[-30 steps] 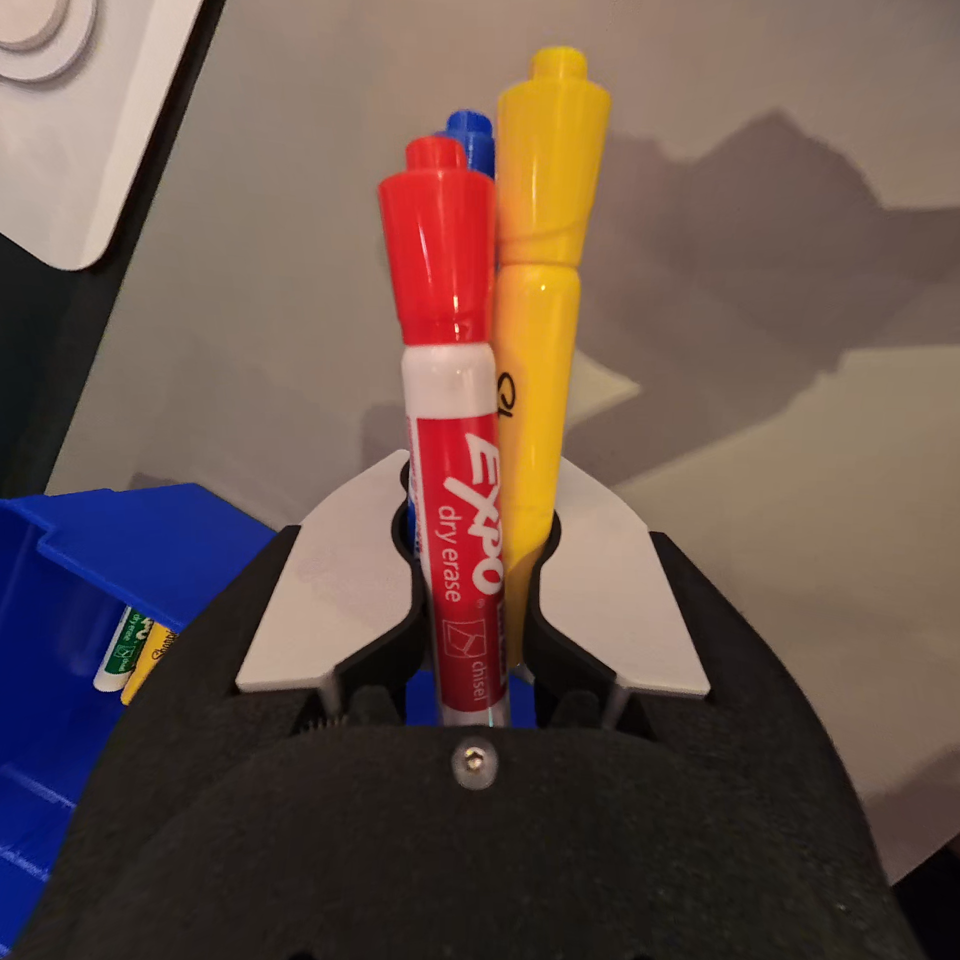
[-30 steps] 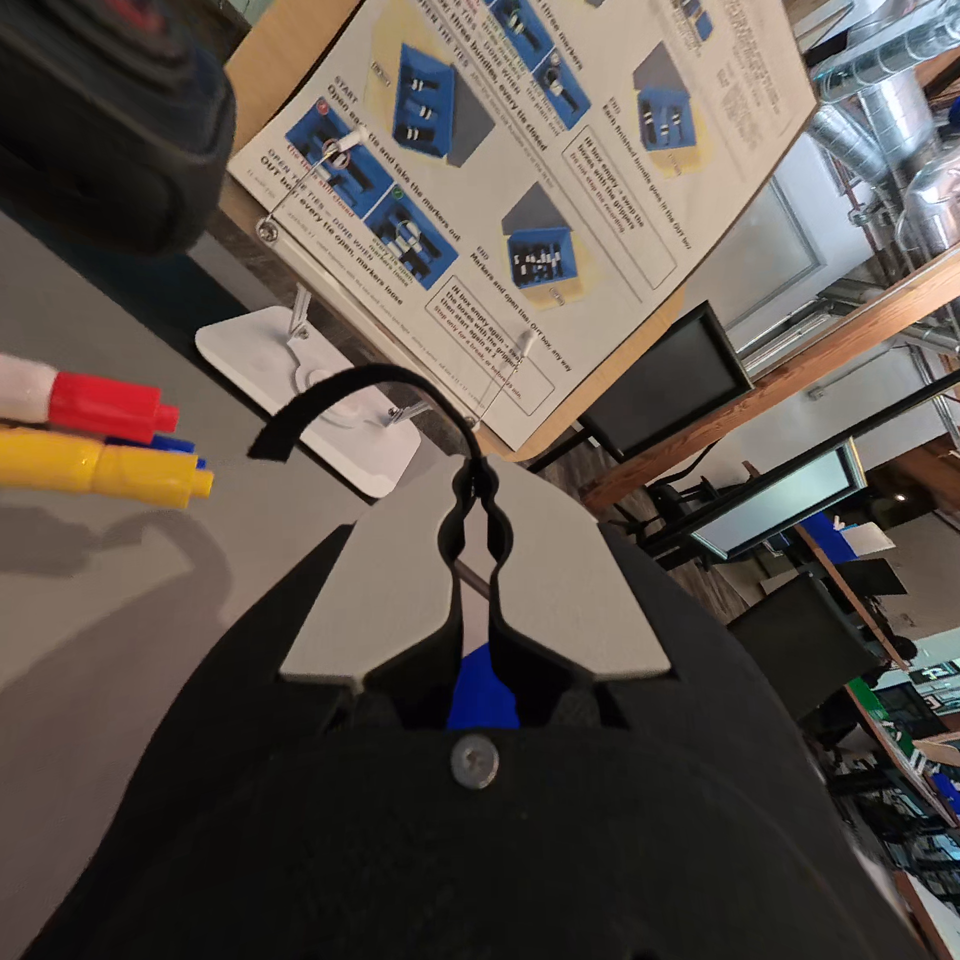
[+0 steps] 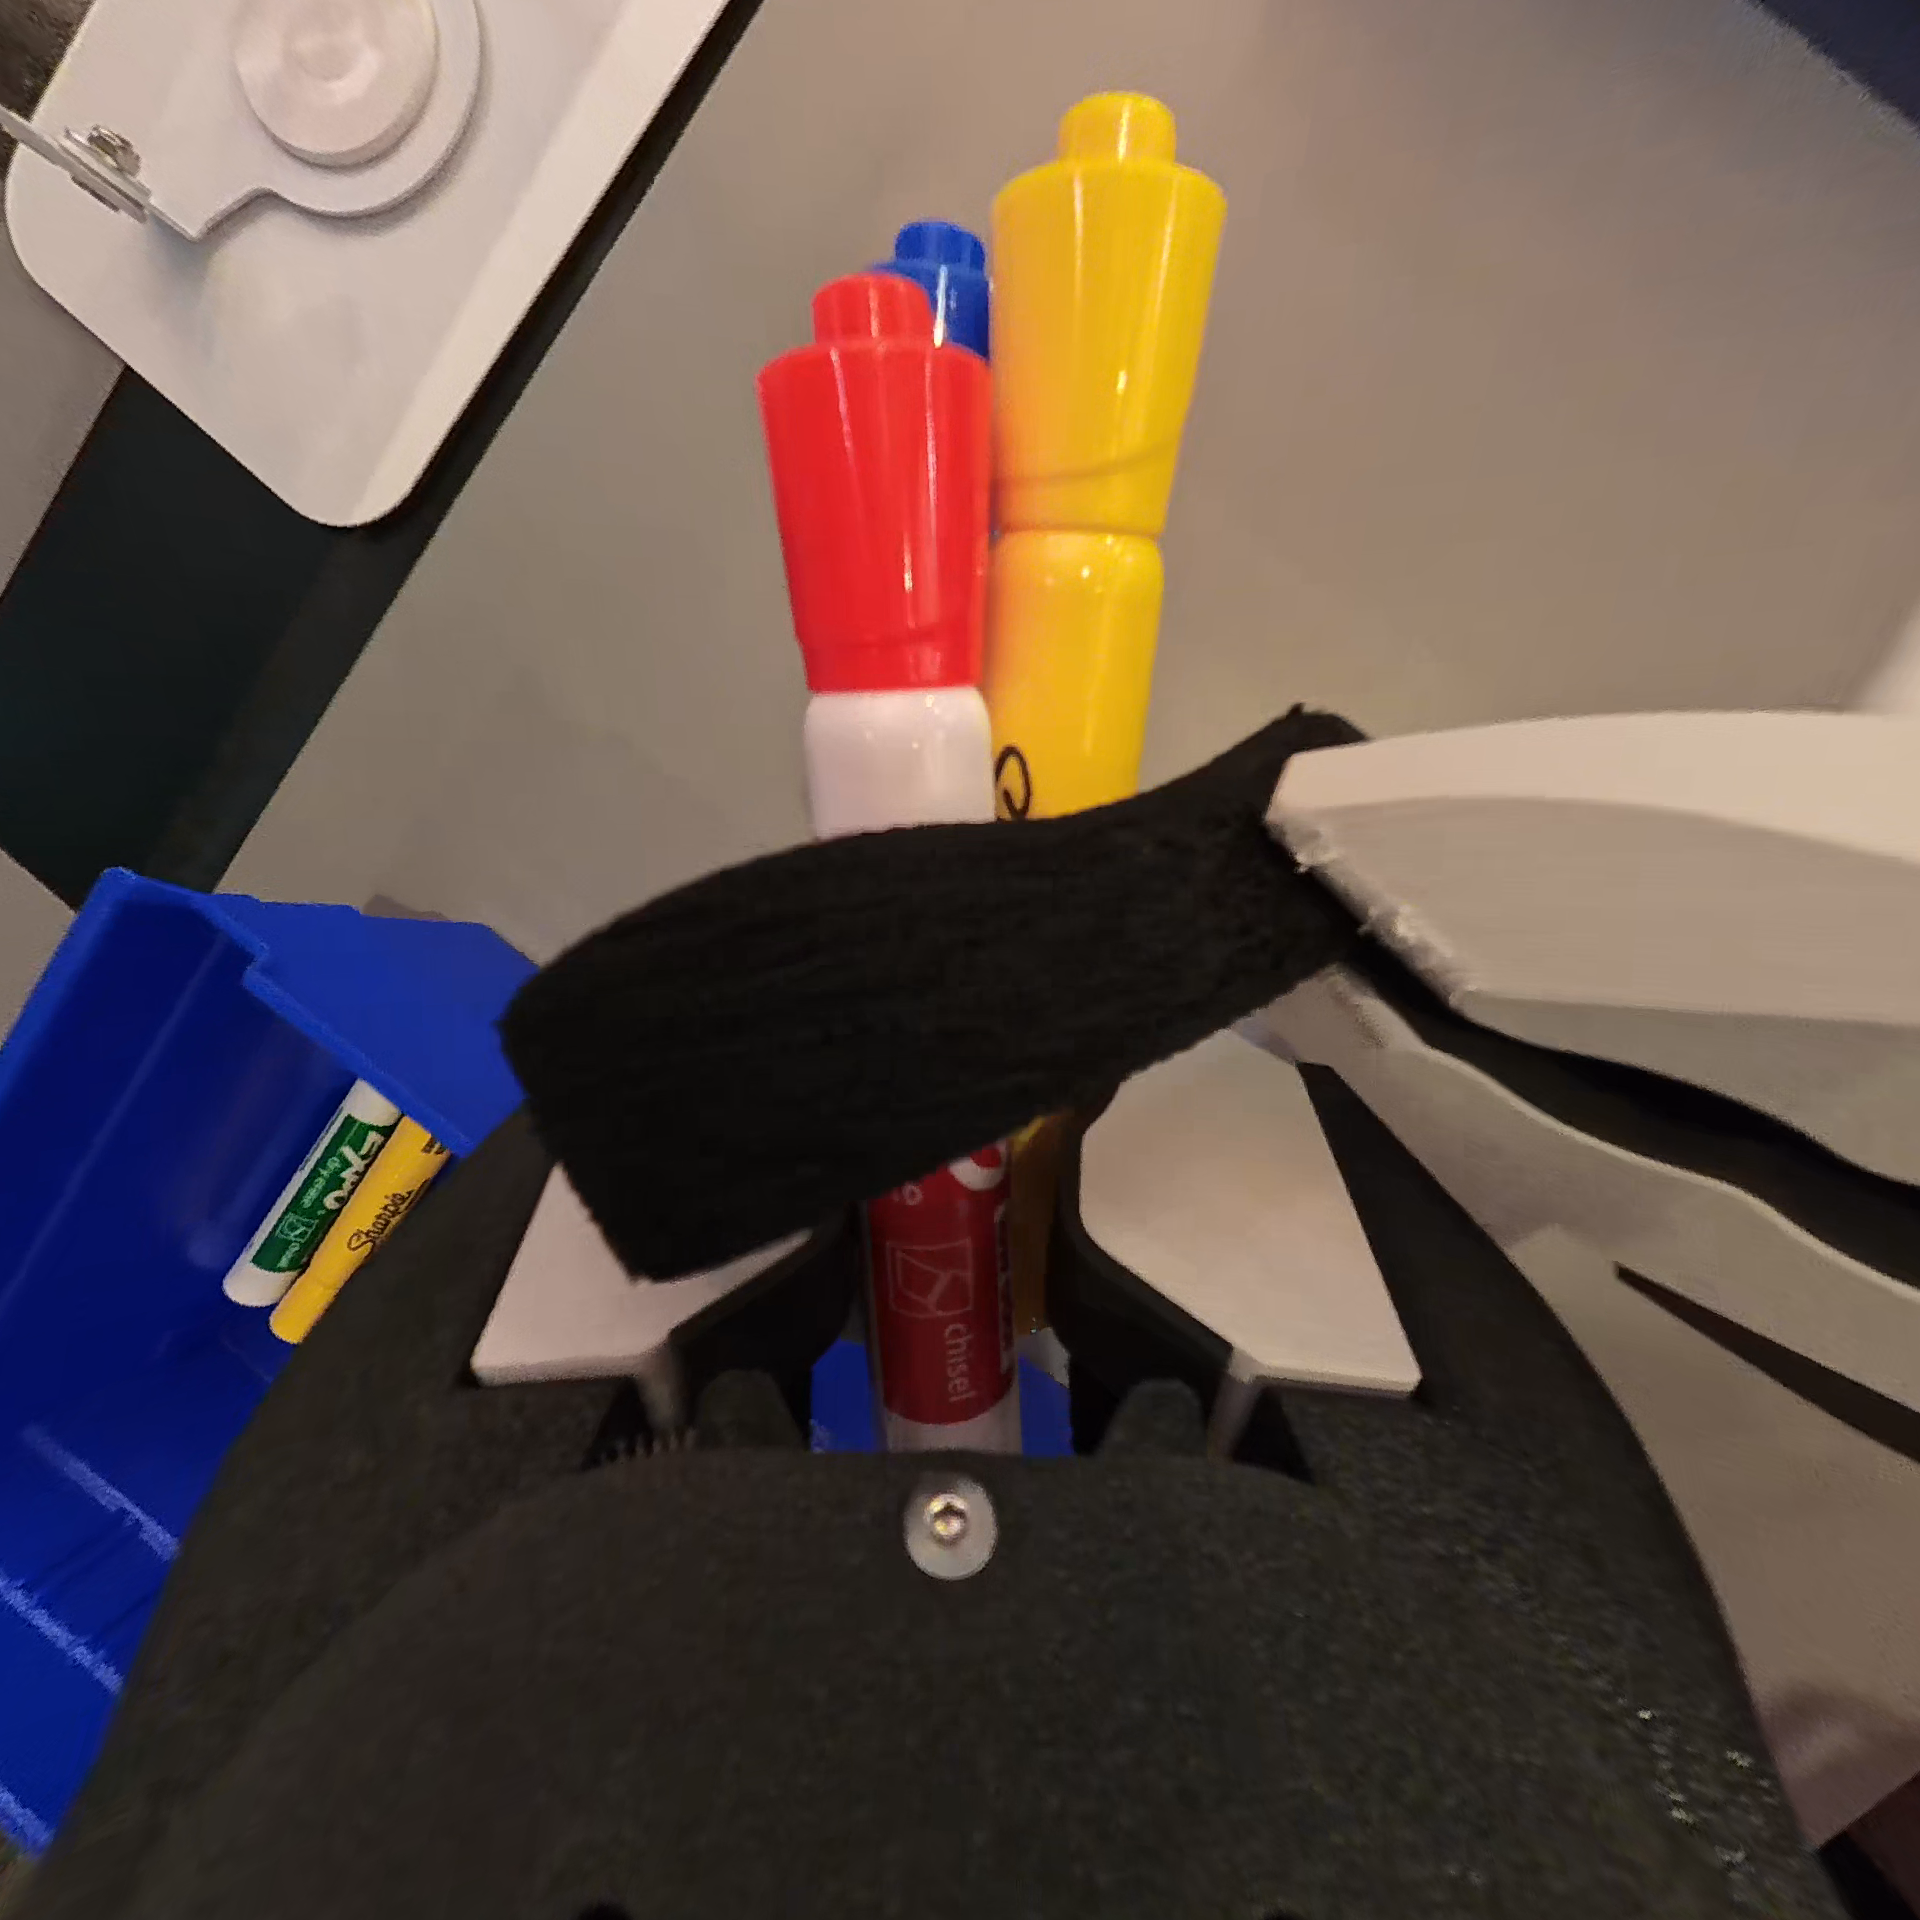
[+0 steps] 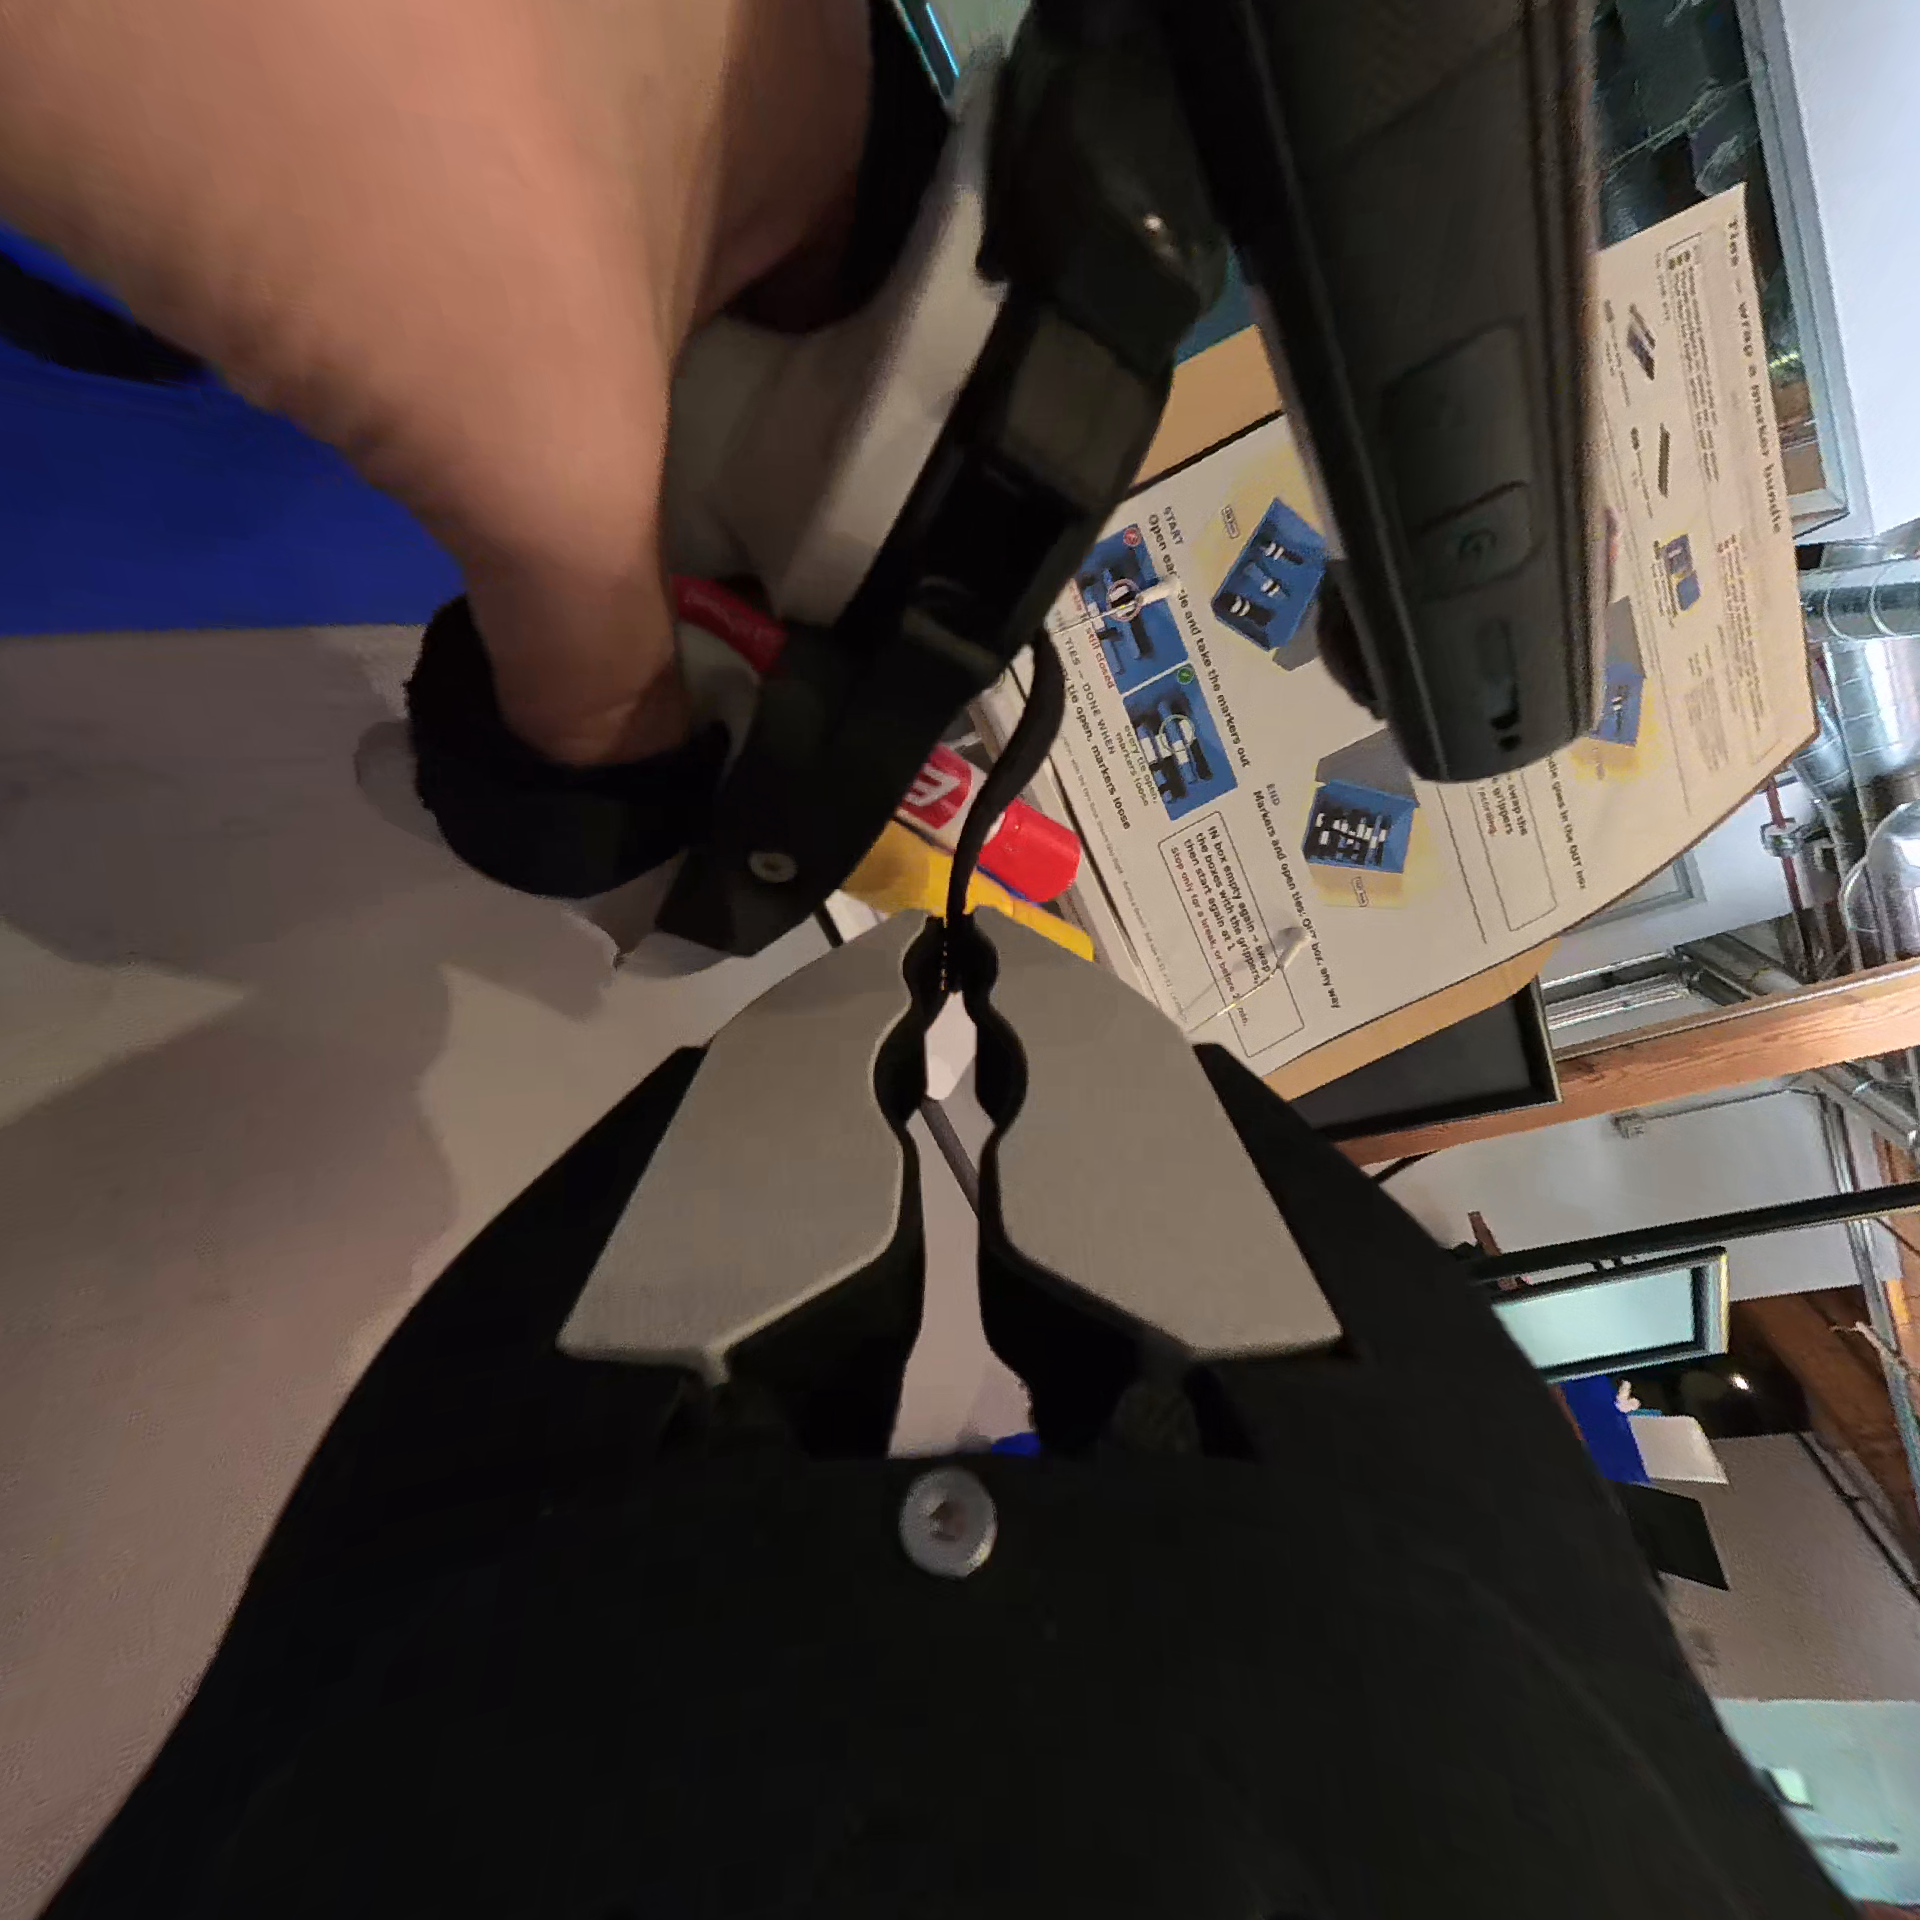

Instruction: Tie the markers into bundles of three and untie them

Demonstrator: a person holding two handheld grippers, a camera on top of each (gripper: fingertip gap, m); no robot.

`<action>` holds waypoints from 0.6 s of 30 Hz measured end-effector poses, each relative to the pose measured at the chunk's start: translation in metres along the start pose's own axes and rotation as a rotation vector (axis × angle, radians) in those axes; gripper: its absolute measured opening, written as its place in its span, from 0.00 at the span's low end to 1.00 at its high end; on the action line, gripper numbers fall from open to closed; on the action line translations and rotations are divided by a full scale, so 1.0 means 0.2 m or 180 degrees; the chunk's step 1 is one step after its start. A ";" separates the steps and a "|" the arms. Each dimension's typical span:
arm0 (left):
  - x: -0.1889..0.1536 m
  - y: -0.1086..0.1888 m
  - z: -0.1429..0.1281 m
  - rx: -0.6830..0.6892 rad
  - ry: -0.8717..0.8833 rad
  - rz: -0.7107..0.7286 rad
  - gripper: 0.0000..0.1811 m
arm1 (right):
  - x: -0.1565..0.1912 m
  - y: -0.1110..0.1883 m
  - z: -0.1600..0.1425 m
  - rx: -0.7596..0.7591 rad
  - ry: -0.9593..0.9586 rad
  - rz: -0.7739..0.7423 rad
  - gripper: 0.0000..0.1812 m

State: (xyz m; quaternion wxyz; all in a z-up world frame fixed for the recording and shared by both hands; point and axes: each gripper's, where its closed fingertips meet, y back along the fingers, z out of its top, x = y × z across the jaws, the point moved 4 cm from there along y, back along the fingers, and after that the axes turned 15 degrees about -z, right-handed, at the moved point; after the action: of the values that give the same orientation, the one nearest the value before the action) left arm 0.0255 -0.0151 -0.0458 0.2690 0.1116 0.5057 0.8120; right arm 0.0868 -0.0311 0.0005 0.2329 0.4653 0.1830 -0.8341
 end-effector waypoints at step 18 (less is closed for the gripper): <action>0.00 0.04 -0.02 -0.0072 0.0033 -0.0127 0.25 | -0.01 0.03 -0.07 0.0370 0.0747 0.0021 0.02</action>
State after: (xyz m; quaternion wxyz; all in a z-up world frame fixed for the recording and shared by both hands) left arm 0.0206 -0.0201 -0.0404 0.2838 0.0942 0.5001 0.8127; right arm 0.0998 -0.0279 -0.0060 0.1852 0.5729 0.1588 -0.7824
